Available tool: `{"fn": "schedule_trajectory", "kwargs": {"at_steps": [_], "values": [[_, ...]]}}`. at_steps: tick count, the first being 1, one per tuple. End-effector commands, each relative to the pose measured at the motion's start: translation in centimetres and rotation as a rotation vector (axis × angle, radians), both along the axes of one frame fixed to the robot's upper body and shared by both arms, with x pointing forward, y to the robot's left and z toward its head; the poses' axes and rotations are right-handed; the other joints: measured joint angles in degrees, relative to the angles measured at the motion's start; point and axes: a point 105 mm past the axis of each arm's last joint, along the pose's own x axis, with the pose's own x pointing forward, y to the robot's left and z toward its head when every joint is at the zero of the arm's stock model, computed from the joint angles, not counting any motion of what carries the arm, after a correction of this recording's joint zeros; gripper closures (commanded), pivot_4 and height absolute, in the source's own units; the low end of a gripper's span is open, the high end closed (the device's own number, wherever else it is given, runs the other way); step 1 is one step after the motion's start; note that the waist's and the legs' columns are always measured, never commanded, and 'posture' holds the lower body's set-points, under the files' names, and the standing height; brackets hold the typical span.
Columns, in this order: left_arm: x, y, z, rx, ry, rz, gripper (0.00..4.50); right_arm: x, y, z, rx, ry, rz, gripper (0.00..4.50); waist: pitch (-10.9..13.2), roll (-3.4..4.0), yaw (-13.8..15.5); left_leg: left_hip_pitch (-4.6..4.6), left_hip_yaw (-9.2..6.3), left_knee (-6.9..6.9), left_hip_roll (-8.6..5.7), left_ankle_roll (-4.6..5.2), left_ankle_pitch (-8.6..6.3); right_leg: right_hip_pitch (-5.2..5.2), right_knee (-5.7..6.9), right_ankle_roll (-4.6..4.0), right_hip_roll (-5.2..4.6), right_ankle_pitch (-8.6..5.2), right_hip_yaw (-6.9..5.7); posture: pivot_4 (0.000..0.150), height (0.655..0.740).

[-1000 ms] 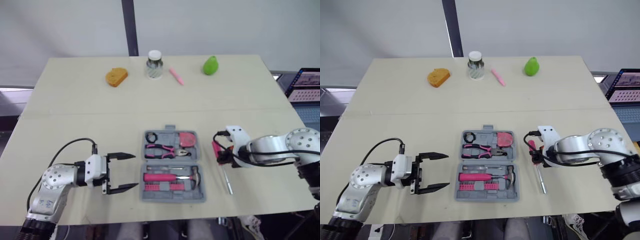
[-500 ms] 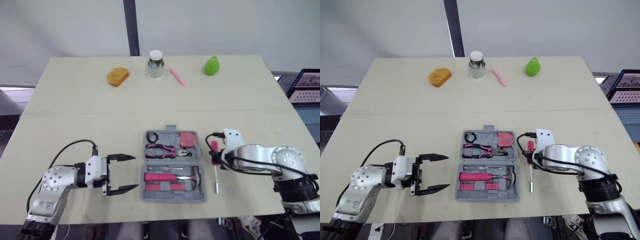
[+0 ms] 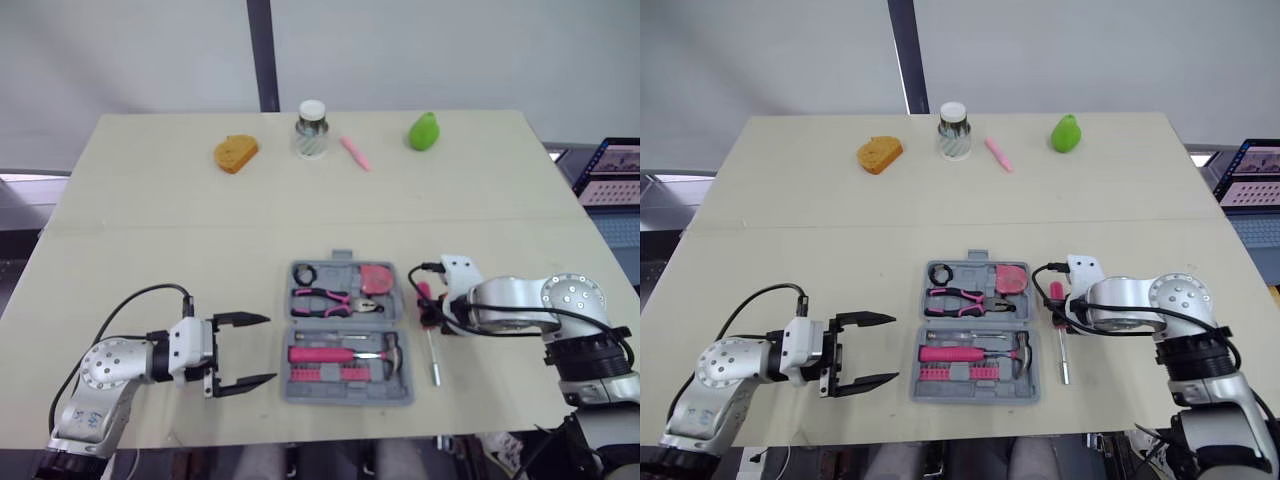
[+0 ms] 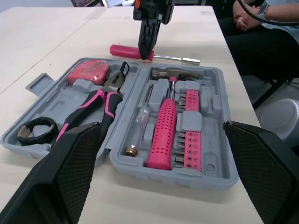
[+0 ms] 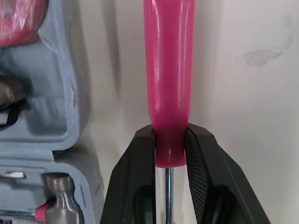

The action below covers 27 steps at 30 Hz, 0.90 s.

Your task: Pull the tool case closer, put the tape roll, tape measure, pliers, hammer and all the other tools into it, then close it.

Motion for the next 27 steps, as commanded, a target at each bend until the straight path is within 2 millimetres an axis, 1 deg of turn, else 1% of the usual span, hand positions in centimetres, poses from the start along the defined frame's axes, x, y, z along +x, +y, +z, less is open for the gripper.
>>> {"fn": "schedule_trajectory", "kwargs": {"at_steps": [1, 2, 3, 6, 8, 9, 12, 15, 17, 19, 20, 22, 25, 27], "values": [[-0.2, 0.3, 0.6, 0.013, -0.029, 0.008, 0.00, 0.1, 0.5, 0.5, 0.026, -0.004, 0.047, 3.55, 0.0, 0.00, 0.0, 0.00, 0.00, 0.00, 0.00, 0.00, 0.00, 0.00, 0.00, 0.00, 0.00, 0.00, 0.00, 0.150, 0.6950], [-0.2, 0.3, 0.6, 0.013, -0.029, 0.008, 0.00, 0.0, 0.5, 0.5, 0.026, 0.001, 0.053, 3.09, 0.0, 0.00, 0.0, 0.00, 0.00, 0.00, 0.00, 0.00, 0.00, 0.00, 0.00, 0.00, 0.00, 0.00, -0.01, 0.150, 0.6950], [-0.2, 0.3, 0.6, 0.014, -0.029, 0.008, 0.00, 0.0, 0.5, 0.4, 0.026, 0.005, 0.058, 2.79, 0.0, 0.00, 0.0, 0.00, 0.00, -0.01, 0.01, 0.00, 0.00, -0.01, 0.00, 0.00, 0.00, 0.00, -0.01, 0.150, 0.6950], [-0.2, 0.3, 0.6, 0.015, -0.027, 0.008, 0.00, 0.1, 0.5, 0.6, 0.029, 0.006, 0.072, 1.32, 0.0, 0.00, 0.0, 0.00, -0.01, -0.01, 0.00, 0.01, 0.00, -0.01, 0.00, 0.00, -0.01, 0.00, -0.01, 0.150, 0.6950], [-0.3, 0.3, 0.6, 0.017, -0.026, 0.007, 0.00, 0.2, 0.4, 1.1, 0.036, -0.007, 0.081, 0.16, 0.0, 0.00, 0.0, 0.00, -0.01, -0.01, 0.00, 0.02, -0.01, -0.01, -0.01, 0.00, -0.02, 0.00, 0.00, 0.150, 0.6950], [-0.3, 0.3, 0.6, 0.016, -0.026, 0.007, 0.00, 0.1, 0.2, 1.6, 0.040, -0.025, 0.098, 0.07, 0.0, 0.01, 0.0, -0.01, -0.01, -0.01, 0.00, 0.02, -0.01, -0.01, -0.01, 0.00, -0.02, 0.00, -0.01, 0.150, 0.6950], [-0.4, 0.5, 0.7, 0.017, -0.023, 0.009, 0.00, -0.8, -0.7, 3.4, 0.047, -0.070, 0.186, 0.07, 0.1, 0.09, 0.1, -0.03, -0.01, -0.01, 0.00, 0.03, -0.02, -0.01, -0.04, 0.00, -0.02, 0.00, -0.02, 0.150, 0.6950], [-0.4, 0.8, 0.8, 0.018, -0.018, 0.013, 0.00, -2.7, -2.3, 5.2, 0.068, -0.046, 0.299, 0.07, 0.1, 0.14, 0.2, -0.07, -0.02, -0.01, -0.01, 0.10, -0.06, -0.01, -0.12, 0.01, -0.05, 0.00, -0.03, 0.150, 0.6950], [-0.4, 0.8, 0.8, 0.014, -0.010, 0.012, 0.00, -5.3, -2.1, 6.6, 0.116, -0.012, 0.438, 0.07, 0.1, 0.20, 0.2, -0.08, -0.01, -0.01, 0.00, 0.14, -0.09, 0.00, -0.21, 0.01, -0.06, 0.01, -0.05, 0.150, 0.6950], [-0.4, 0.9, 0.7, 0.008, 0.002, 0.005, 0.00, -7.9, -1.7, 7.1, 0.134, 0.021, 0.539, 0.07, 0.1, 0.21, 0.1, -0.06, -0.02, -0.07, 0.09, 0.15, -0.09, 0.07, -0.53, 0.03, -0.02, 0.02, -0.04, 0.150, 0.6950], [-0.4, 0.9, 0.7, 0.009, 0.004, 0.001, 0.00, -8.7, -1.4, 7.3, 0.135, 0.011, 0.570, 0.07, 0.1, 0.18, 0.1, -0.07, -0.05, -0.07, 0.13, 0.13, -0.11, 0.08, -0.61, 0.02, -0.03, 0.02, -0.03, 0.150, 0.6950], [-0.2, 0.9, 0.7, 0.009, 0.007, 0.000, 0.00, -10.3, -1.8, 6.4, 0.092, 0.036, 0.608, 0.07, 0.1, 0.16, 0.2, -0.06, -0.08, -0.10, 0.23, 0.08, -0.13, 0.18, -0.62, 0.00, -0.08, 0.04, 0.00, 0.150, 0.6950], [0.0, 0.9, 0.8, 0.009, 0.006, -0.008, 0.00, -11.9, -2.3, 4.6, 0.022, 0.023, 0.658, 0.07, 0.1, 0.17, 0.4, -0.06, 0.01, -0.10, 0.16, 0.09, -0.12, 0.17, -0.63, 0.07, -0.02, 0.09, -0.03, 0.150, 0.6950], [0.1, 0.8, 0.9, 0.008, 0.004, -0.011, 0.00, -12.6, -2.5, 3.7, 0.008, -0.020, 0.671, 0.07, 0.1, 0.17, 0.7, -0.05, 0.02, -0.10, 0.09, 0.11, -0.11, 0.20, -0.64, 0.15, -0.02, 0.13, -0.05, 0.150, 0.6950]]}}
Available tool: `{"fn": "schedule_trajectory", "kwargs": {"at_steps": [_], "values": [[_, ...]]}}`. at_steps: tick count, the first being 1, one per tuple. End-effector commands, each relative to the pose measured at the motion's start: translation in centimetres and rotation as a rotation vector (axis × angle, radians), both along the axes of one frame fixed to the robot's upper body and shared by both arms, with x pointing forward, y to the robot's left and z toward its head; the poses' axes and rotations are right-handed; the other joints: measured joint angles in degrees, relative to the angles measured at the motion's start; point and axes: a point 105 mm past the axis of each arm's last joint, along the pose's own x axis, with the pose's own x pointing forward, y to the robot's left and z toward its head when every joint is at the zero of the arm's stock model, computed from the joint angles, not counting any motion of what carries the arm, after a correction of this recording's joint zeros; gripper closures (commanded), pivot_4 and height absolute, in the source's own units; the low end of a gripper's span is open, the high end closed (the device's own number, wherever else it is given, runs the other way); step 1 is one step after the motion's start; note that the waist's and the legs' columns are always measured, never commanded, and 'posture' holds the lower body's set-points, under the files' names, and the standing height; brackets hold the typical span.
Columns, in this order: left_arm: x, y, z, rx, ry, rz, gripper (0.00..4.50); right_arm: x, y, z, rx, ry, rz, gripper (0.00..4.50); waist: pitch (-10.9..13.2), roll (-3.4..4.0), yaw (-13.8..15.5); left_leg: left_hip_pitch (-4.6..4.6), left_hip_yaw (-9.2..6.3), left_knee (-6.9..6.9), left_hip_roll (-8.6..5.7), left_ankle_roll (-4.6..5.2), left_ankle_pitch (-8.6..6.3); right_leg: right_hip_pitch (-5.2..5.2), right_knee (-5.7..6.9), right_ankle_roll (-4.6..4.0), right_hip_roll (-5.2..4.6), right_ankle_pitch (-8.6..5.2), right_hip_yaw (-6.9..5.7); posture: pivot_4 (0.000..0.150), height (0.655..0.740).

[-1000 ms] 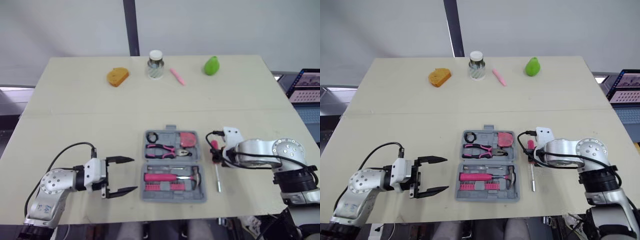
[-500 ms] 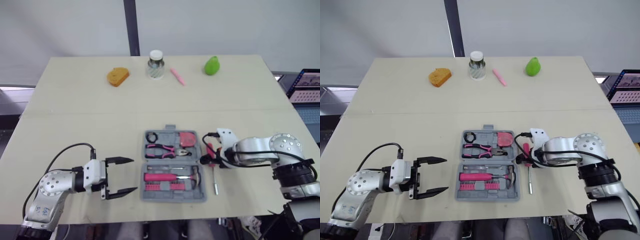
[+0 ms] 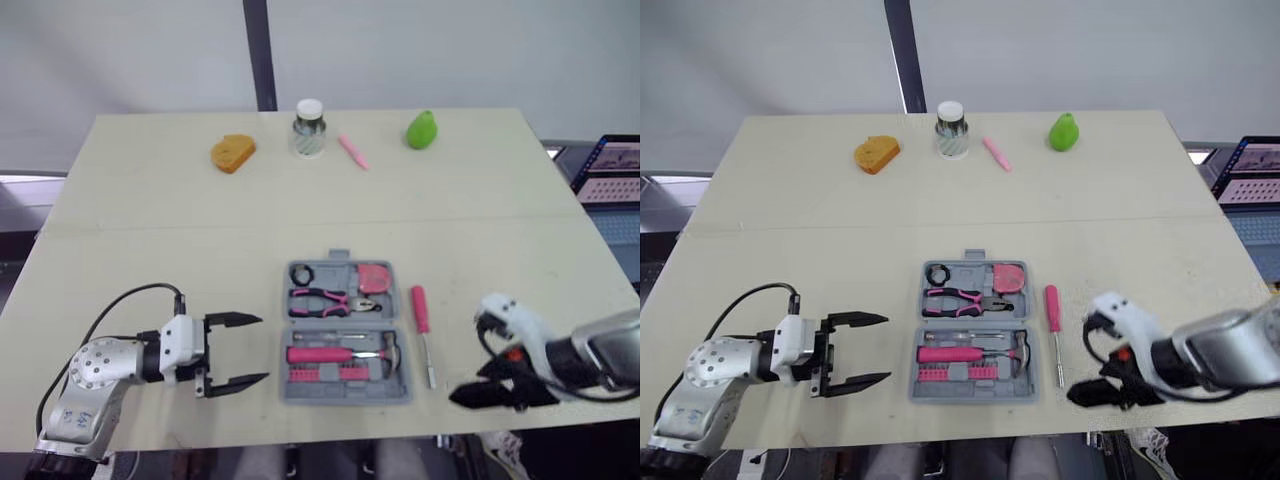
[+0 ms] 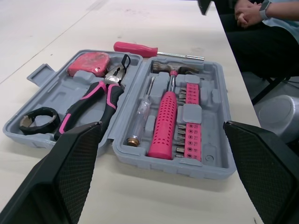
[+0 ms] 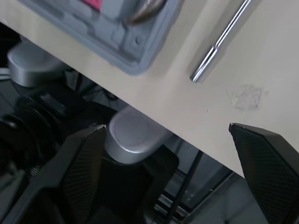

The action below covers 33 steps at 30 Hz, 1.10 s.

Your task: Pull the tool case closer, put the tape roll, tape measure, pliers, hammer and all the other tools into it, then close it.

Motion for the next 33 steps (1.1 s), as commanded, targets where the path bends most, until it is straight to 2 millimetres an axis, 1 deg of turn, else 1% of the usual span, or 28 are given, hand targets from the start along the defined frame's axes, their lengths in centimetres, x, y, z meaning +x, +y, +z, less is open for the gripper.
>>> {"fn": "schedule_trajectory", "kwargs": {"at_steps": [1, 4, 6, 8, 12, 15, 18, 21, 25, 27, 33], "values": [[-0.1, 0.0, 0.5, -0.006, -0.016, -0.016, 0.00, 0.0, 0.0, 0.1, -0.008, -0.146, 0.052, 0.07, 0.0, 0.00, 0.4, 0.01, -0.01, 0.00, -0.02, 0.01, 0.00, 0.02, -0.02, 0.03, 0.01, 0.02, -0.02, 0.150, 0.6950], [-0.1, -0.1, 0.5, -0.006, -0.016, -0.019, 0.00, -0.1, -0.9, -0.6, -0.010, -0.182, 0.026, 0.07, 0.0, 0.00, 0.8, 0.04, 0.03, 0.01, -0.09, 0.03, 0.01, 0.05, -0.04, 0.12, 0.02, 0.07, 0.02, 0.150, 0.6950], [-0.1, -0.1, 0.5, -0.009, -0.015, -0.020, 0.00, 0.1, -1.2, -0.7, -0.002, -0.205, 0.017, 0.07, 0.0, -0.01, 1.1, 0.09, 0.07, 0.01, -0.10, 0.04, 0.02, 0.07, -0.05, 0.15, 0.02, 0.09, 0.06, 0.150, 0.6950], [-0.2, -0.1, 0.4, -0.009, -0.014, -0.020, 0.00, 0.8, -1.7, -0.5, -0.005, -0.261, -0.009, 0.07, 0.0, 0.00, 1.1, 0.12, 0.06, 0.01, -0.10, 0.04, 0.02, 0.08, -0.17, 0.15, 0.02, 0.09, 0.07, 0.150, 0.6950], [-0.1, -0.2, 0.4, -0.011, -0.015, -0.020, 0.00, 2.4, -1.7, 0.4, 0.014, -0.376, -0.053, 0.07, 0.0, -0.01, 1.1, 0.12, 0.05, 0.01, -0.11, 0.03, 0.03, 0.08, -0.23, 0.14, 0.02, 0.09, 0.07, 0.150, 0.6950], [0.1, -0.2, 0.6, -0.027, -0.013, -0.008, 0.00, 3.9, -1.6, 0.7, 0.030, -0.431, -0.149, 0.07, 0.0, -0.02, 1.1, 0.12, 0.04, 0.02, -0.11, 0.03, 0.03, 0.08, -0.22, 0.14, 0.02, 0.09, 0.07, 0.150, 0.6950], [0.2, -0.3, 0.6, -0.031, -0.011, -0.007, 0.00, 5.4, -1.1, 0.5, 0.073, -0.427, -0.273, 0.07, 0.0, -0.04, 1.1, 0.13, -0.01, 0.03, -0.10, 0.01, 0.04, 0.11, -0.20, 0.13, 0.03, 0.10, 0.06, 0.150, 0.6950], [0.3, -0.4, 0.7, -0.032, -0.013, -0.013, 0.00, 7.4, 0.0, 0.7, 0.116, -0.408, -0.391, 0.07, 0.0, -0.03, 0.9, 0.11, 0.02, 0.05, -0.11, 0.00, 0.05, 0.06, -0.02, 0.11, 0.03, 0.10, 0.06, 0.150, 0.6950], [0.5, -0.5, 0.9, -0.032, -0.018, -0.012, 0.00, 9.1, 0.8, 1.5, 0.088, -0.395, -0.479, 0.07, 0.0, -0.02, 0.7, 0.09, 0.04, 0.04, -0.11, -0.01, 0.05, -0.02, 0.07, 0.08, 0.03, 0.08, 0.06, 0.150, 0.6950], [0.5, -0.5, 1.0, -0.032, -0.020, -0.010, 0.00, 9.6, 1.0, 1.9, 0.073, -0.392, -0.507, 0.07, 0.0, -0.02, 0.8, 0.03, 0.06, 0.05, -0.13, 0.00, 0.06, -0.05, 0.07, 0.08, 0.04, 0.08, 0.05, 0.150, 0.6950], [0.3, -0.3, 0.9, -0.024, -0.020, 0.005, 0.00, 10.3, 1.3, 2.4, 0.040, -0.415, -0.490, 0.07, 0.0, -0.02, 1.0, 0.01, 0.06, 0.08, -0.13, 0.03, 0.07, -0.05, 0.07, 0.09, 0.04, 0.09, 0.05, 0.150, 0.6950]]}}
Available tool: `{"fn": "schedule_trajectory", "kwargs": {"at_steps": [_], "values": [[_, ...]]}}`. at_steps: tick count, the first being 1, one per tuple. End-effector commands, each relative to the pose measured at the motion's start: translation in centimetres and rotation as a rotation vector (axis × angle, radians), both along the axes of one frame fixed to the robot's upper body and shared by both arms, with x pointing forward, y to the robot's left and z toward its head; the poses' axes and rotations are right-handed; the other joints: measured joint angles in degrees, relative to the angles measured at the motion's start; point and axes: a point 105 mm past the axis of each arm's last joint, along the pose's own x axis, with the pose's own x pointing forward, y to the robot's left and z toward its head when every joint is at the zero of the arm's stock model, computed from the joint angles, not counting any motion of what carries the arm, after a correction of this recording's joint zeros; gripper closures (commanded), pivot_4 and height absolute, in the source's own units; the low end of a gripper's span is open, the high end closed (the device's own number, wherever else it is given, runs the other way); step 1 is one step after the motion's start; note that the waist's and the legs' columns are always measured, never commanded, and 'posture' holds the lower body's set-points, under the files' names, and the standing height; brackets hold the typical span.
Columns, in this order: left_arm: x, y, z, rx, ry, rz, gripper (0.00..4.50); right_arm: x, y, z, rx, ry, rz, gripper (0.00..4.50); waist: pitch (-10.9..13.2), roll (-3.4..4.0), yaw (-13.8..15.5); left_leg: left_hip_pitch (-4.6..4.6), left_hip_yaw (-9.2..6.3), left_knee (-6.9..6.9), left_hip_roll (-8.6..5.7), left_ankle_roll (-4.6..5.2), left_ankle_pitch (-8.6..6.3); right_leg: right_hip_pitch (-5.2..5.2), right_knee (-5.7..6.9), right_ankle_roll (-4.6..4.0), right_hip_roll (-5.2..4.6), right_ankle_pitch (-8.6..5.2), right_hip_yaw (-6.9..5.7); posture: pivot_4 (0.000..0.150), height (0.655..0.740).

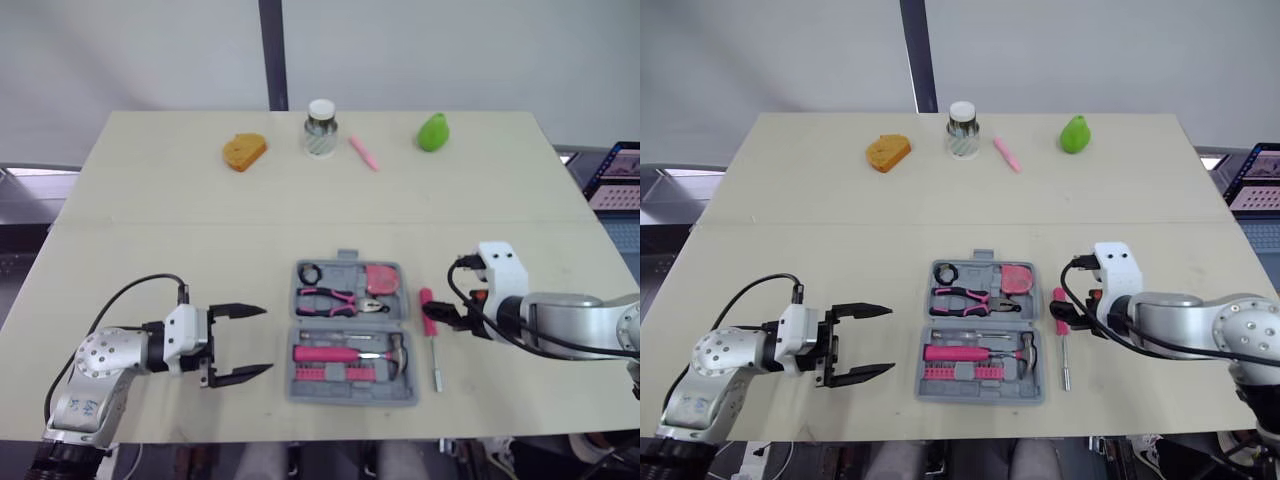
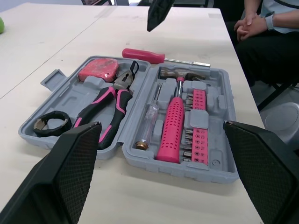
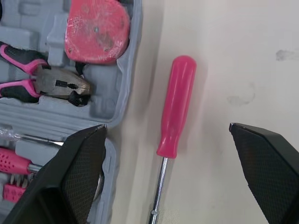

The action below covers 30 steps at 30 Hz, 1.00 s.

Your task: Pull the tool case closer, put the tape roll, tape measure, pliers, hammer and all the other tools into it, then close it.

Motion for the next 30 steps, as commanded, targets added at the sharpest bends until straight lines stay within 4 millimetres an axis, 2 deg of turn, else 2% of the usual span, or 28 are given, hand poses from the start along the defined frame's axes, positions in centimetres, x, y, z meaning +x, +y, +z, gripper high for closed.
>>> {"fn": "schedule_trajectory", "kwargs": {"at_steps": [1, 11, 19, 23, 26, 30], "values": [[-0.3, 0.1, 0.4, 0.000, -0.021, 0.008, 0.00, 0.2, -0.1, 0.6, -0.012, -0.027, -0.004, 0.07, 0.0, 0.00, 0.0, 0.00, 0.01, 0.00, 0.00, 0.00, 0.00, 0.00, 0.00, 0.00, 0.00, 0.00, 0.00, 0.150, 0.6950], [-0.6, -0.1, 0.3, 0.001, -0.018, 0.008, 0.00, 0.2, -0.2, 0.9, -0.040, -0.119, -0.005, 0.07, 0.0, 0.00, -0.1, 0.00, 0.03, 0.00, 0.02, 0.01, 0.00, -0.01, 0.00, 0.00, 0.00, 0.00, 0.02, 0.150, 0.6950], [-0.5, -0.3, 0.3, -0.002, -0.019, 0.001, 0.00, -1.3, 0.2, -0.9, -0.043, -0.148, -0.064, 0.07, 0.0, 0.00, 0.0, -0.01, 0.04, -0.01, 0.01, 0.02, 0.01, 0.00, -0.02, 0.02, 0.02, 0.01, 0.03, 0.150, 0.6950], [-0.5, -0.3, 0.3, -0.002, -0.019, 0.001, 0.00, -1.4, 0.2, -1.0, -0.047, -0.150, -0.067, 0.07, 0.0, 0.00, 0.0, 0.01, 0.04, -0.02, 0.03, 0.01, 0.01, -0.02, 0.00, 0.02, 0.02, 0.01, 0.05, 0.150, 0.6950], [-0.5, -0.3, 0.3, -0.001, -0.018, -0.001, 0.00, -1.4, 0.6, -2.9, -0.054, -0.151, -0.127, 0.07, 0.0, -0.05, 0.0, 0.01, 0.01, -0.03, 0.04, 0.01, 0.01, -0.01, 0.00, 0.02, 0.05, 0.01, 0.02, 0.150, 0.6950], [-0.5, -0.3, 0.3, 0.000, -0.019, -0.002, 0.00, -1.5, 1.1, -4.2, -0.067, -0.147, -0.149, 0.07, 0.0, -0.03, 0.0, 0.00, 0.06, -0.04, 0.02, 0.00, 0.02, -0.04, -0.01, 0.02, 0.05, 0.01, 0.06, 0.150, 0.6950]]}}
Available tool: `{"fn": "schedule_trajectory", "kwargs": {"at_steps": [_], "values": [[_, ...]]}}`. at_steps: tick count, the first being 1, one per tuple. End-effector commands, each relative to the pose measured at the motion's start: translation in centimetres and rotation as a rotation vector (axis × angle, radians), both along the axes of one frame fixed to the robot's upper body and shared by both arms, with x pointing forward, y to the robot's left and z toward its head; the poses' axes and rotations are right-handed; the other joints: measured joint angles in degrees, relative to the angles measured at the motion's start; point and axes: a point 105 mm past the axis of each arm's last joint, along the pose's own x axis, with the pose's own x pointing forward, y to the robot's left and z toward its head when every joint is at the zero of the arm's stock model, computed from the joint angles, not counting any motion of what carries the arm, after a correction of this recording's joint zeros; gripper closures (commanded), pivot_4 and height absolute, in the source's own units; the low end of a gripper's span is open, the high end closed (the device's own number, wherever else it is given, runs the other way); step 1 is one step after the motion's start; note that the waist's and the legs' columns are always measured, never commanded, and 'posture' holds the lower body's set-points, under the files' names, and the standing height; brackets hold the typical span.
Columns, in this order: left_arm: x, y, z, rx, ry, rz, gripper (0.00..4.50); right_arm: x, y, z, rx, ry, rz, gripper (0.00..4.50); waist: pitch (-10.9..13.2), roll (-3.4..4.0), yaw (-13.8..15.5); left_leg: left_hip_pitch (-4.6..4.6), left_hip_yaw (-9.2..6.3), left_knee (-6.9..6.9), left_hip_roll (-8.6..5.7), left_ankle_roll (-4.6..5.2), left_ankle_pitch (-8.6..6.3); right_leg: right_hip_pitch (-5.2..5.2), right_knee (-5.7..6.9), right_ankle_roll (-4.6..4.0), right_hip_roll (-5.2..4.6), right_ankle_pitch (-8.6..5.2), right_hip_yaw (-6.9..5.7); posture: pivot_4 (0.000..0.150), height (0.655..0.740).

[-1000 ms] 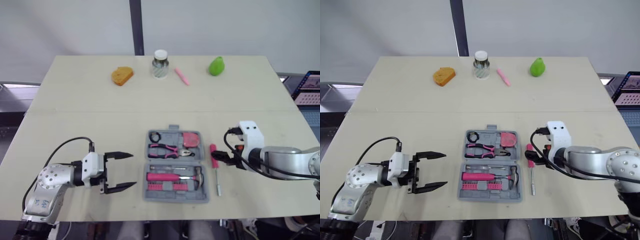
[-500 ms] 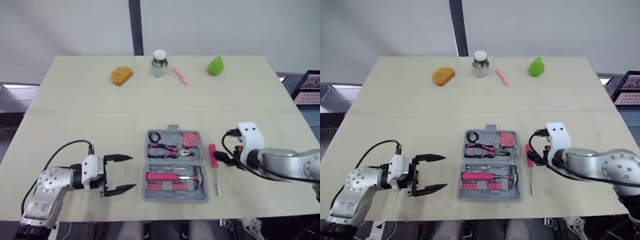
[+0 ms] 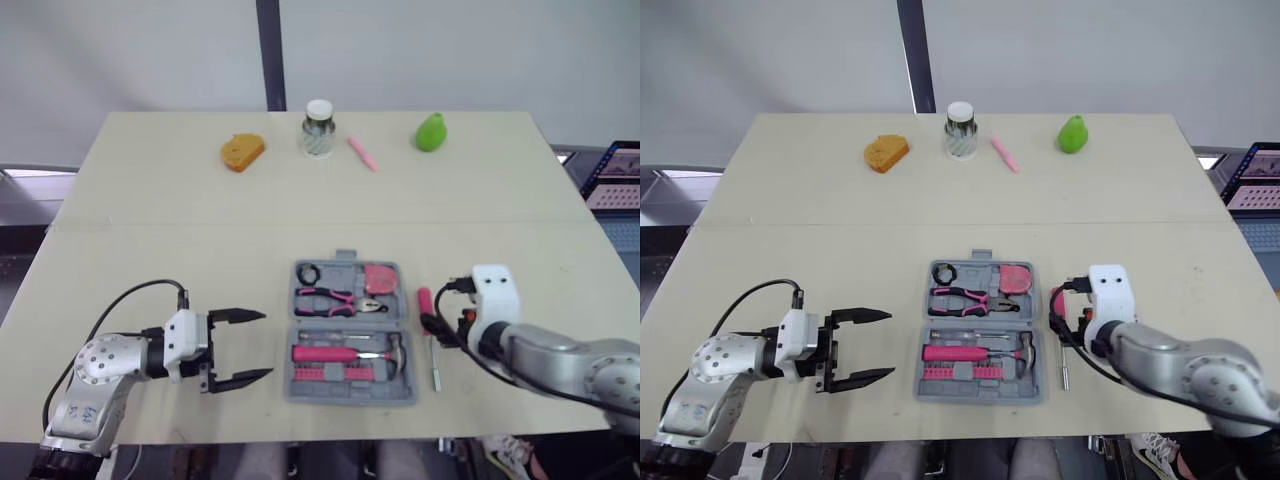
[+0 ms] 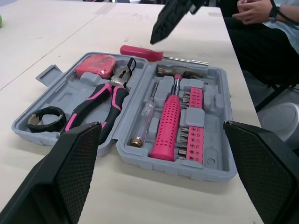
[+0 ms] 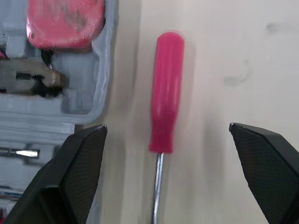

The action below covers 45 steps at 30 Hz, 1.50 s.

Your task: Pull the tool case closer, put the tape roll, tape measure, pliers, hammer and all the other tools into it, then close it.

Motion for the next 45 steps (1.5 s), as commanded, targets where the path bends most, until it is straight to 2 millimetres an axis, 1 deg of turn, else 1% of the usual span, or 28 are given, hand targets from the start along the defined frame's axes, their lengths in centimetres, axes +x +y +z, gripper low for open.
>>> {"fn": "schedule_trajectory", "kwargs": {"at_steps": [1, 5, 12, 21, 30, 33, 35, 36, 38, 39, 40, 45], "values": [[-0.1, -0.3, 0.7, 0.002, -0.032, -0.016, 0.00, 0.1, 0.0, 0.1, -0.046, -0.040, -0.022, 0.07, 0.0, 0.00, 0.0, 0.00, 0.00, 0.01, 0.00, 0.00, 0.00, 0.00, 0.00, 0.00, 0.00, 0.00, 0.01, 0.150, 0.6950], [-0.1, -0.2, 0.8, 0.006, -0.034, -0.014, 0.00, 0.2, -0.1, -0.8, -0.073, -0.040, -0.049, 0.07, 0.0, 0.00, 0.0, 0.01, -0.01, 0.00, 0.00, 0.00, 0.00, 0.00, 0.01, 0.00, 0.00, 0.00, 0.02, 0.150, 0.6950], [-0.2, -0.1, 0.9, 0.012, -0.035, -0.013, 0.00, 0.6, 0.0, -1.6, -0.081, -0.044, -0.079, 0.07, 0.0, 0.00, -0.1, 0.01, 0.00, -0.01, 0.00, 0.00, 0.00, -0.02, 0.02, 0.00, 0.01, 0.00, 0.02, 0.150, 0.6950], [-0.2, 0.1, 1.1, 0.020, -0.036, -0.010, 0.00, 1.2, 0.4, -2.3, -0.073, -0.047, -0.104, 0.07, 0.0, 0.01, -0.3, 0.01, 0.00, -0.03, 0.01, 0.00, 0.00, -0.04, 0.04, 0.00, 0.02, 0.00, 0.04, 0.150, 0.6950], [-0.3, 0.0, 1.1, 0.018, -0.034, -0.012, 0.00, 1.4, 0.9, -2.6, -0.052, -0.047, -0.119, 0.07, 0.0, 0.02, -1.4, 0.03, -0.01, -0.08, 0.01, -0.01, 0.00, -0.04, 0.06, 0.00, 0.03, 0.00, 0.04, 0.150, 0.6950], [-0.3, 0.0, 1.1, 0.016, -0.032, -0.011, 0.00, 1.4, 1.0, -2.6, -0.046, -0.045, -0.116, 0.88, 0.0, 0.04, -1.4, 0.06, 0.00, -0.14, 0.00, -0.01, 0.00, -0.05, 0.06, -0.01, 0.03, 0.00, 0.05, 0.150, 0.6950], [-0.3, -0.1, 1.1, 0.015, -0.032, -0.010, 0.00, 1.4, 1.0, -2.6, -0.046, -0.044, -0.115, 1.78, 0.0, 0.04, -1.4, 0.08, 0.00, -0.18, -0.01, -0.01, 0.00, -0.05, 0.06, -0.01, 0.03, -0.01, 0.07, 0.150, 0.6950], [-0.3, -0.1, 1.1, 0.015, -0.032, -0.009, 0.00, 1.4, 1.0, -2.6, -0.045, -0.044, -0.114, 2.34, 0.0, 0.04, -1.4, 0.08, 0.00, -0.19, -0.01, -0.01, 0.00, -0.05, 0.06, -0.01, 0.03, -0.01, 0.07, 0.150, 0.6950], [-0.3, -0.1, 1.0, 0.014, -0.032, -0.008, 0.00, 1.5, 1.1, -2.6, -0.046, -0.045, -0.109, 3.25, 0.0, 0.03, -1.3, 0.08, 0.00, -0.18, -0.03, -0.01, 0.00, -0.04, 0.06, -0.01, 0.01, 0.00, 0.08, 0.150, 0.6950], [-0.3, -0.1, 1.0, 0.014, -0.032, -0.007, 0.00, 1.6, 1.2, -2.6, -0.046, -0.046, -0.106, 3.89, 0.0, 0.03, -1.3, 0.08, 0.00, -0.18, -0.04, -0.01, 0.01, -0.04, 0.06, -0.01, 0.01, 0.00, 0.09, 0.150, 0.6950], [-0.3, -0.1, 1.0, 0.013, -0.032, -0.006, 0.00, 1.6, 1.2, -2.6, -0.046, -0.046, -0.105, 4.12, 0.0, 0.03, -1.3, 0.08, 0.00, -0.18, -0.04, -0.01, 0.01, -0.04, 0.06, -0.01, 0.01, 0.00, 0.09, 0.150, 0.6950], [-0.4, -0.3, 0.9, 0.010, -0.031, -0.005, 0.00, 1.5, 1.1, -2.6, -0.048, -0.044, -0.107, 4.08, -0.1, 0.06, -1.4, 0.09, 0.00, -0.19, -0.04, -0.01, 0.01, -0.04, 0.07, -0.01, 0.01, 0.00, 0.10, 0.150, 0.6950]]}}
